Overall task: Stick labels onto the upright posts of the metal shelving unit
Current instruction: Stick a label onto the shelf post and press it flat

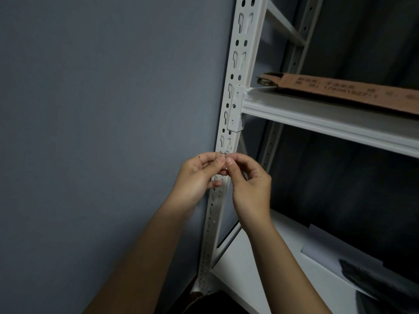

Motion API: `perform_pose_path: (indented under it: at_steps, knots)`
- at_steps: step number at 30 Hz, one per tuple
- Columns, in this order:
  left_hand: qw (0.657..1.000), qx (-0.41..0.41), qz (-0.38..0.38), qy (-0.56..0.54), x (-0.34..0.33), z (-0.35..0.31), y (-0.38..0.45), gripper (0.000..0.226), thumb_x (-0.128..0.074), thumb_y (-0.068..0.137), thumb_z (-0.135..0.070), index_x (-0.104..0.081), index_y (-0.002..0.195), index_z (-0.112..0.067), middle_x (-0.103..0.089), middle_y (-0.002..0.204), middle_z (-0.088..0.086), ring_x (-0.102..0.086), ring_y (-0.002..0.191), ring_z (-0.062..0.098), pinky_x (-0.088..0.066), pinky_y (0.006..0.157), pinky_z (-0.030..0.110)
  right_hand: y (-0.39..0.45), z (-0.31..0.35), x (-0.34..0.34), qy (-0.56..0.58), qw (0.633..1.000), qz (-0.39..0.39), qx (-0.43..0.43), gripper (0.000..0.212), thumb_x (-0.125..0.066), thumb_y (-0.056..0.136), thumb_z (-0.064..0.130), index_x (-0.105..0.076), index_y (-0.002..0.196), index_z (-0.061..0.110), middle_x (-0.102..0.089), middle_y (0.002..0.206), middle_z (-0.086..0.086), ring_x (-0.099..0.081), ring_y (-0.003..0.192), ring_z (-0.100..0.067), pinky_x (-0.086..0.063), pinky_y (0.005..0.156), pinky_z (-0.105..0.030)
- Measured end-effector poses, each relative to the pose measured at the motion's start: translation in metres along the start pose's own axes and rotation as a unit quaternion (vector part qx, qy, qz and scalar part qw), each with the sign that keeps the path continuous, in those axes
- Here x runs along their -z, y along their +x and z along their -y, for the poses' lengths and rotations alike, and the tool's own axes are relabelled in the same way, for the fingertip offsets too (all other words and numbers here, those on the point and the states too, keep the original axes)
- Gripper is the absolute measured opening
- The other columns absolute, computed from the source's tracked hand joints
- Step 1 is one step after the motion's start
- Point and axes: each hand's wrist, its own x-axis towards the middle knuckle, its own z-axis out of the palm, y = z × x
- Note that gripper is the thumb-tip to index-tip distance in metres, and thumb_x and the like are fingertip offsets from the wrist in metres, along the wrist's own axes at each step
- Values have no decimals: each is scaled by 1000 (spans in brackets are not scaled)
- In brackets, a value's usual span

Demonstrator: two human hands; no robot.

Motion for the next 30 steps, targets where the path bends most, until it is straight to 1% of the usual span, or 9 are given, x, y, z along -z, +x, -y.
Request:
perform_pose_path:
  at_steps: [4,6,8,10,15,19,24,27,30]
  knots:
    - [1000,14,0,-6,0,4,0,8,-56,93,-15,-64,94,-15,-68,79,-5,-65,75,0,-49,58,14,1,-7,0,-46,998,40,-2,11,-51,96,3,-59,93,11,-62,85,5,-61,74,7,-47,71,-9]
    - [1000,21,5,3,1,6,-1,7,-57,92,-17,-64,93,-18,-69,78,-8,-65,75,-1,-49,58,14,2,-15,-1,-90,995,46,-14,14,-47,98,8,-54,93,19,-62,92,0,-61,81,1,-50,77,-18]
    - [1000,22,7,15,0,8,-1,7,-58,91,-18,-64,89,-21,-69,77,-10,-65,76,-1,-48,60,14,3,-23,-2,-129,991,42,-20,18,-44,99,12,-49,90,26,-61,101,-6,-61,94,-14,-50,86,-32]
    - [999,15,-8,30,-1,10,-1,7,-61,90,-18,-64,84,-23,-69,76,-11,-65,77,0,-47,62,16,3,-27,-4,-149,987,40,-31,16,-40,100,13,-47,92,24,-59,105,-8,-58,100,-20,-48,91,-39]
    - [996,-15,-58,65,0,20,0,12,-66,86,-16,-64,78,-24,-69,74,-13,-63,73,-3,-48,63,19,3,-36,-4,-145,985,43,-78,12,-38,101,13,-49,96,13,-59,104,-10,-56,100,-24,-46,94,-47]
    - [995,-12,-60,78,0,27,3,9,-67,85,-18,-68,81,-26,-71,82,-9,-65,79,2,-47,61,15,1,-41,-2,-67,991,29,-114,13,-43,100,11,-53,93,13,-60,90,-4,-56,83,-15,-49,87,-40]
    - [994,5,-89,68,1,38,13,6,-67,85,-19,-72,87,-18,-73,80,-5,-66,76,3,-45,56,13,5,-52,-6,-32,997,-36,-64,11,-53,94,3,-58,89,12,-59,81,5,-55,75,-2,-48,80,-30]
    - [992,12,-112,55,4,45,20,7,-65,87,-19,-72,88,-18,-71,73,-5,-64,69,0,-44,54,13,5,-61,-7,-3,999,-40,-36,16,-58,91,1,-65,87,14,-66,78,9,-61,75,0,-51,76,-22]
    - [991,19,-126,48,8,50,27,12,-63,88,-16,-70,79,-19,-68,62,-7,-62,59,-2,-43,50,11,6,-69,-8,42,998,-15,-47,17,-61,88,-4,-69,93,10,-70,80,10,-66,79,0,-53,77,-17]
